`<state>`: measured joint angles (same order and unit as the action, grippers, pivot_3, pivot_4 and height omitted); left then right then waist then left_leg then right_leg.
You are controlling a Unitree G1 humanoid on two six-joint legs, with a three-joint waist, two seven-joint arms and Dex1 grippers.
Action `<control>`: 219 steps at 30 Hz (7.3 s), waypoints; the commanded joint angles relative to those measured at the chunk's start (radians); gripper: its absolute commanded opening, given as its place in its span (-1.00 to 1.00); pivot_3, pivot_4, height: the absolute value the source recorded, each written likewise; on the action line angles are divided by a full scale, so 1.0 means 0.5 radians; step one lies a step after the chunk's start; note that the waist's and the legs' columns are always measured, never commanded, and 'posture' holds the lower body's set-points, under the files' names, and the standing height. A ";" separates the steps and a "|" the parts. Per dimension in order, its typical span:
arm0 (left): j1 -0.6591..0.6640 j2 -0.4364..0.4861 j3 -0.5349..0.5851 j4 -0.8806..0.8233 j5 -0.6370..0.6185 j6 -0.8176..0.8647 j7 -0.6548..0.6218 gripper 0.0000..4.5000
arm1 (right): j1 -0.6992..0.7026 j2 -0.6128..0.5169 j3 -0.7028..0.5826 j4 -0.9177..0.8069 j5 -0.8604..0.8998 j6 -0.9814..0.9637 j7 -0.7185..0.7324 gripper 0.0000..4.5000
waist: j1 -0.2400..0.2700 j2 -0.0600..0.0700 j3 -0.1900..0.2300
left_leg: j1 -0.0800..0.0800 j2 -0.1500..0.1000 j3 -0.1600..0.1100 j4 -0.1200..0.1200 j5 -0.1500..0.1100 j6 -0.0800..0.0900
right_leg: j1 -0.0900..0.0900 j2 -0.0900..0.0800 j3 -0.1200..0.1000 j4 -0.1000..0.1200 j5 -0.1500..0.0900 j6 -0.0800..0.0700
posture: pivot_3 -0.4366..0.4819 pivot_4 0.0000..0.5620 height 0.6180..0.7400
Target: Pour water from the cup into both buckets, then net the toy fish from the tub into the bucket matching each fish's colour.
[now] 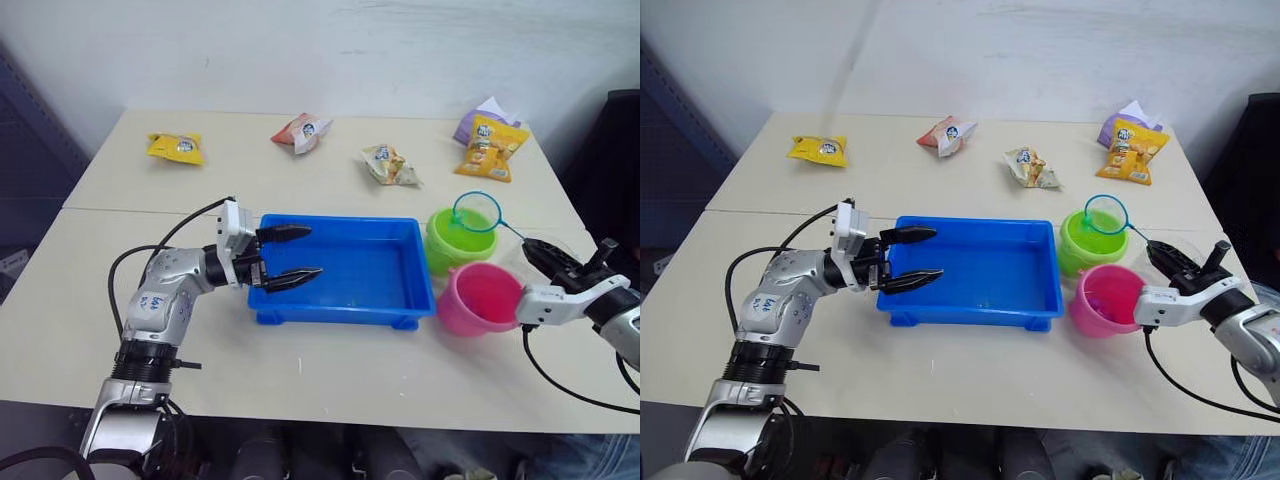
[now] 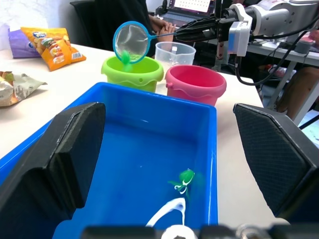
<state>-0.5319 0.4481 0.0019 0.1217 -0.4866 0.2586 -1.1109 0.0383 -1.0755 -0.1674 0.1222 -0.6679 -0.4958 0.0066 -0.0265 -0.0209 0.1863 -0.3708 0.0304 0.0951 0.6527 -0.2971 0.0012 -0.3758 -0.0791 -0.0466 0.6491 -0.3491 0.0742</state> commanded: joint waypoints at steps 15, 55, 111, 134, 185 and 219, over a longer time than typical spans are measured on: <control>0.027 0.116 0.076 -0.040 -0.013 -0.038 -0.068 0.96 | -0.025 0.007 -0.068 -0.332 0.903 -0.133 0.509 -1.00 | -0.015 0.000 0.000 | 0.002 0.001 0.000 0.000 0.001 -0.001 | 0.000 0.002 0.001 0.004 0.000 -0.001 | -0.05 -0.47 0.97; 0.345 0.553 0.157 -0.055 0.052 -0.184 -0.350 0.96 | -1.214 0.698 0.784 -0.883 1.675 2.363 2.266 -1.00 | -0.003 0.000 0.000 | -0.006 0.000 -0.006 0.005 -0.007 0.010 | -0.004 -0.008 -0.006 0.004 -0.001 -0.003 | -0.05 -0.47 0.97; 0.030 0.074 -0.022 -0.027 0.030 -0.132 -0.174 0.96 | -0.138 -0.077 -0.149 0.062 -0.183 -0.233 0.037 -1.00 | -0.001 0.000 0.000 | -0.001 0.001 -0.001 -0.001 -0.001 0.000 | -0.001 0.000 -0.001 -0.002 -0.001 -0.001 | -0.05 -0.47 0.97; -0.045 0.043 -0.035 0.090 0.075 -0.212 -0.213 0.96 | -0.112 -0.172 -0.056 0.094 -0.190 -0.281 -0.171 -1.00 | 0.000 0.000 0.000 | -0.001 0.001 0.000 -0.001 0.000 0.000 | -0.001 0.000 -0.001 0.001 -0.001 -0.001 | -0.05 -0.47 0.97; -0.065 -0.003 -0.023 0.100 0.079 -0.209 -0.129 0.96 | -0.044 -0.124 0.037 0.165 -0.175 -0.205 -0.389 -1.00 | -0.002 0.001 0.001 | 0.001 0.000 0.001 0.002 0.001 -0.001 | -0.001 0.000 0.001 0.007 -0.001 -0.002 | -0.05 -0.47 0.97; 0.260 0.614 0.384 -0.268 -0.250 -0.073 -0.544 0.96 | 0.171 0.040 0.100 -1.123 2.765 0.774 1.323 -1.00 | -0.002 0.002 0.001 | 0.002 0.003 -0.005 -0.001 -0.002 0.004 | 0.001 -0.001 -0.001 0.005 -0.001 -0.002 | -0.05 -0.47 0.97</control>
<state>-0.4090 0.7398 0.1630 0.0107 -0.5914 0.2193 -1.3594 0.1244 -1.0493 -0.1153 -0.3668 0.6322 -0.1654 0.6142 -0.0276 -0.0201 0.1868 -0.3699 0.0320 0.0918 0.6524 -0.2981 0.0037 -0.3748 -0.0799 -0.0476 0.6512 -0.3498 0.0732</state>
